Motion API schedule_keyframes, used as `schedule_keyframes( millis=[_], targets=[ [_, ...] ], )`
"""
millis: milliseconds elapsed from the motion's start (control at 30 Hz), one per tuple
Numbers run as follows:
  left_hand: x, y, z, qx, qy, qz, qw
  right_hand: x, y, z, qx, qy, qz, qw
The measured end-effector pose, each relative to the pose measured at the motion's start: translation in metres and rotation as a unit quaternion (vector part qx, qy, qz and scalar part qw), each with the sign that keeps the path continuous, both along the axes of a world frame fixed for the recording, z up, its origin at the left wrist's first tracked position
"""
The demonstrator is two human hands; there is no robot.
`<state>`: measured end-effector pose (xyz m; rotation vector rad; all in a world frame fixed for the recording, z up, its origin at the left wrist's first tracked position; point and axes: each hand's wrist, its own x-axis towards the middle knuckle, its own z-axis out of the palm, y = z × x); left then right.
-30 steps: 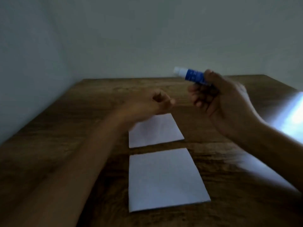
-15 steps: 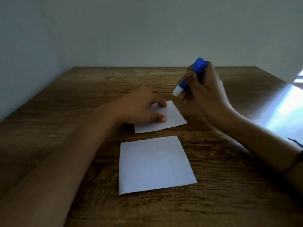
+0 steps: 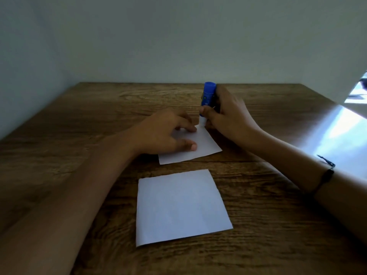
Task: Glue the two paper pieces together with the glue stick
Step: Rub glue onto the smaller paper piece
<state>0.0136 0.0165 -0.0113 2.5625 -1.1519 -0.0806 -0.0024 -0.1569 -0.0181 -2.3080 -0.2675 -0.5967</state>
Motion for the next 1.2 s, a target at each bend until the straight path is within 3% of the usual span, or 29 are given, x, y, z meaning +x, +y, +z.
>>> schedule_keyframes(
  millis=[1200],
  targets=[
    [0.004, 0.000, -0.004, 0.008, -0.035, -0.015, 0.999, -0.039, -0.002, 0.004, -0.024, 0.029, 0.024, 0.999]
  ],
)
